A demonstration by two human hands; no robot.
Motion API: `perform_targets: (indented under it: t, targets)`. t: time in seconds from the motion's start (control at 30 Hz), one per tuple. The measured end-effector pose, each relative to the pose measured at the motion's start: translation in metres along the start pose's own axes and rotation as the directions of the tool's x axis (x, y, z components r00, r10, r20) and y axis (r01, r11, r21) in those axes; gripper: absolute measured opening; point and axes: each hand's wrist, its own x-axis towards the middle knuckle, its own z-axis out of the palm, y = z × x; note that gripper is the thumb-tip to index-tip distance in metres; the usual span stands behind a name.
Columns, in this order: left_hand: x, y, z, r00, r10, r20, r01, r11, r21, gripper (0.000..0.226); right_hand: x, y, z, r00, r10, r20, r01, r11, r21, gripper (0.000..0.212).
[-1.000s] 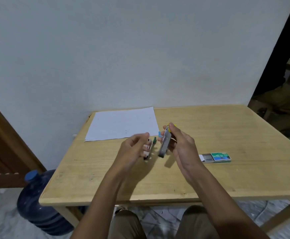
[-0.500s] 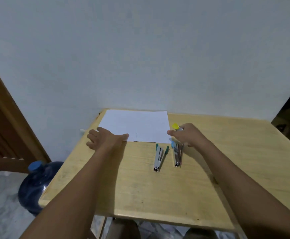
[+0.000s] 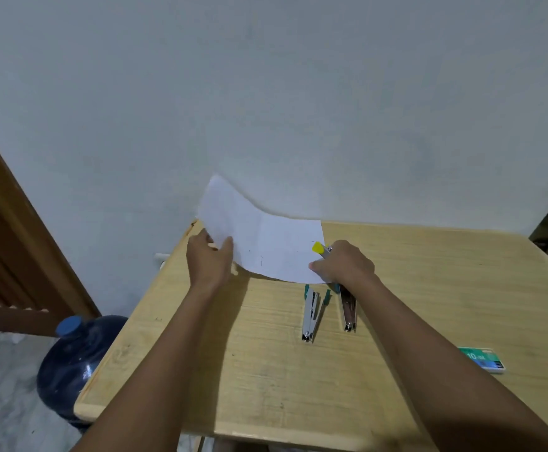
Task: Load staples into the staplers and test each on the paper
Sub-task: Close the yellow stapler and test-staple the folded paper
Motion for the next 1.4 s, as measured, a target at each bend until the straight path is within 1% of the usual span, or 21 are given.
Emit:
perform_targets:
  t: [0.07, 0.13, 0.2, 0.27, 0.3, 0.33, 0.4, 0.43, 0.47, 0.53, 0.6, 0.7, 0.8, 0.87, 0.97, 1.07, 1.13, 1.2, 1.23, 1.3, 1.4]
  targets:
    - [-0.006, 0.005, 0.008, 0.982, 0.18, 0.059, -0.183, 0.982, 0.054, 0.02, 0.001, 0.0, 0.002, 1.0, 0.002, 0.019, -0.002, 1.0, 0.013, 0.02]
    - [-0.011, 0.008, 0.018, 0.937, 0.267, 0.227, -0.305, 0.939, 0.156, 0.028, 0.001, 0.001, 0.0, 0.999, 0.0, 0.037, -0.002, 0.998, 0.058, 0.019]
    - [-0.014, 0.008, 0.028, 0.88, 0.208, 0.427, -0.35, 0.891, 0.288, 0.034, 0.003, 0.004, -0.004, 0.998, 0.001, 0.058, -0.01, 0.989, 0.147, 0.021]
    - [-0.019, 0.009, 0.032, 0.83, 0.028, 0.557, -0.311, 0.852, 0.422, 0.041, 0.004, 0.008, -0.008, 0.998, -0.007, 0.068, -0.011, 0.966, 0.259, 0.028]
    - [-0.021, 0.01, 0.034, 0.812, -0.058, 0.58, -0.285, 0.828, 0.482, 0.043, 0.004, 0.011, -0.01, 0.998, -0.002, 0.064, -0.021, 0.938, 0.346, 0.03]
    - [-0.023, 0.011, 0.035, 0.803, -0.116, 0.585, -0.272, 0.802, 0.532, 0.043, 0.005, 0.013, -0.012, 0.998, 0.012, 0.062, -0.039, 0.888, 0.458, 0.031]
    - [-0.025, 0.01, 0.038, 0.809, -0.149, 0.569, -0.254, 0.784, 0.566, 0.04, 0.007, 0.017, -0.016, 0.996, 0.059, 0.062, -0.085, 0.747, 0.66, 0.042]
    - [-0.026, 0.01, 0.039, 0.821, -0.146, 0.552, -0.237, 0.793, 0.561, 0.039, 0.007, 0.018, -0.016, 0.995, 0.076, 0.061, -0.096, 0.7, 0.707, 0.043]
    - [-0.025, 0.008, 0.041, 0.836, -0.139, 0.53, -0.22, 0.801, 0.557, 0.038, 0.008, 0.02, -0.016, 0.996, 0.077, 0.04, -0.082, 0.692, 0.717, 0.041]
    - [-0.024, 0.006, 0.048, 0.875, -0.12, 0.469, -0.193, 0.802, 0.566, 0.034, 0.011, 0.026, -0.01, 1.0, 0.03, -0.003, -0.022, 0.774, 0.633, 0.036]
    - [-0.025, 0.009, 0.055, 0.907, -0.121, 0.404, -0.141, 0.816, 0.56, 0.03, 0.01, 0.028, -0.003, 1.0, -0.002, 0.007, -0.001, 0.898, 0.441, 0.033]
    - [-0.018, 0.015, 0.066, 0.923, -0.223, 0.314, 0.06, 0.888, 0.455, 0.039, 0.007, 0.023, 0.002, 0.999, 0.004, -0.034, 0.002, 0.984, 0.181, 0.025]
    - [-0.007, 0.018, 0.069, 0.903, -0.354, 0.243, 0.278, 0.913, 0.3, 0.053, 0.006, 0.017, 0.004, 0.999, -0.005, -0.044, 0.011, 0.99, 0.141, 0.024]
    - [0.002, 0.019, 0.068, 0.879, -0.414, 0.235, 0.395, 0.91, 0.124, 0.047, 0.007, 0.019, 0.006, 1.0, -0.004, -0.028, 0.009, 0.989, 0.15, 0.025]
    - [0.004, 0.029, 0.065, 0.852, -0.409, 0.327, 0.435, 0.9, -0.008, 0.02, 0.008, 0.023, 0.005, 0.999, -0.03, -0.025, 0.034, 0.988, 0.154, 0.028]
    - [0.003, 0.037, 0.056, 0.866, -0.304, 0.397, 0.374, 0.92, -0.113, 0.021, 0.01, 0.026, 0.002, 0.998, -0.038, -0.049, 0.048, 0.974, 0.223, 0.037]
    - [0.002, 0.043, 0.046, 0.878, -0.232, 0.418, 0.332, 0.925, -0.185, 0.02, 0.011, 0.026, -0.005, 0.995, -0.022, -0.095, 0.063, 0.887, 0.457, 0.042]
    - [0.004, 0.05, 0.034, 0.88, -0.181, 0.44, 0.318, 0.911, -0.263, 0.018, 0.007, 0.022, -0.02, 0.997, 0.019, -0.075, 0.043, 0.671, 0.74, 0.046]
    - [0.004, 0.054, 0.027, 0.874, -0.159, 0.459, 0.324, 0.895, -0.308, 0.019, 0.003, 0.02, -0.03, 0.999, 0.017, -0.048, 0.028, 0.608, 0.793, 0.05]
    - [0.004, 0.063, 0.014, 0.852, -0.109, 0.511, 0.347, 0.85, -0.397, 0.024, -0.009, 0.017, -0.047, 0.999, -0.04, 0.02, 0.007, 0.585, 0.811, 0.052]
    - [-0.002, 0.079, 0.001, 0.821, -0.051, 0.569, 0.37, 0.806, -0.462, 0.027, -0.026, 0.012, -0.058, 0.972, -0.196, 0.131, -0.011, 0.516, 0.857, 0.04]
